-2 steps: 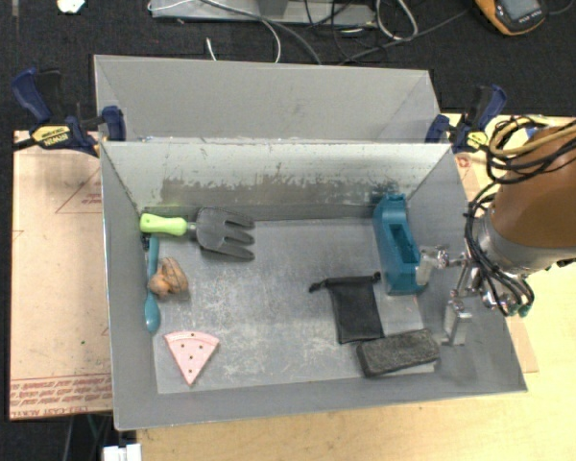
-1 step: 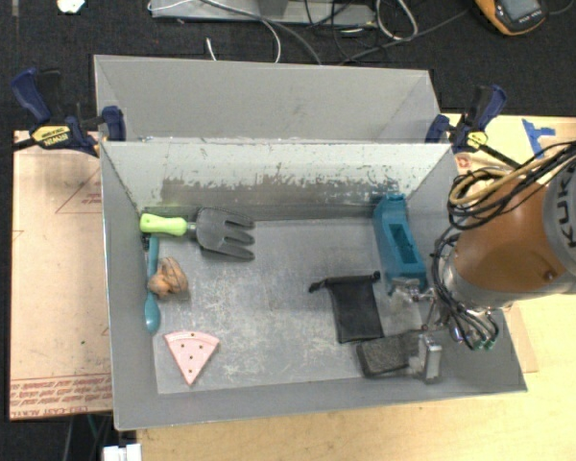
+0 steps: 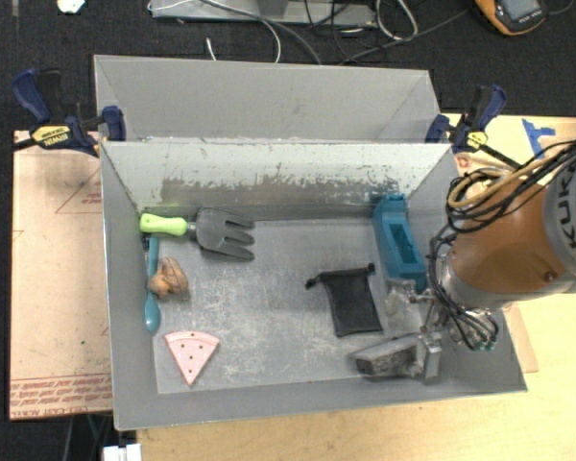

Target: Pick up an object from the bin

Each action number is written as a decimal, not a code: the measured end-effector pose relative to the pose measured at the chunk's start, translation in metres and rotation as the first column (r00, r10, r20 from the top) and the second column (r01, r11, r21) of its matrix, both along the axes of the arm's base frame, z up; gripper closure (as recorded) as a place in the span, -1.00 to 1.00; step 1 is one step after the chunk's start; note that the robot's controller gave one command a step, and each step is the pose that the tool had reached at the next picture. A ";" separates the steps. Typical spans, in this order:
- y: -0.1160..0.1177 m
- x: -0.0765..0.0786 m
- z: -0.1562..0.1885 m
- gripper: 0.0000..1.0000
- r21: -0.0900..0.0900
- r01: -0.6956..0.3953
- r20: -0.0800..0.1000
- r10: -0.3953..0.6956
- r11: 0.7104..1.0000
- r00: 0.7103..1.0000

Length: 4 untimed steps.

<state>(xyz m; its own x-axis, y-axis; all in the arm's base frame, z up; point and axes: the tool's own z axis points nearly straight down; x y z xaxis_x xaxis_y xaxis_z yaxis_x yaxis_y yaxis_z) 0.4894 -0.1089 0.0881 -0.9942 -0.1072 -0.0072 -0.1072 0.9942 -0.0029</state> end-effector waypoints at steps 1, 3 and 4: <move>-0.003 0.004 -0.012 -1.00 0.003 0.023 0.001 -0.023 1.000 1.000; -0.003 0.002 -0.018 1.00 -0.004 -0.495 0.005 0.495 0.869 0.869; -0.002 0.002 -0.017 1.00 -0.005 -0.496 0.005 0.496 0.868 0.868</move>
Offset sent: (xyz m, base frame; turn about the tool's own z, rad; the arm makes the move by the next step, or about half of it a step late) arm -0.0031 0.0177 -0.0181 -0.0954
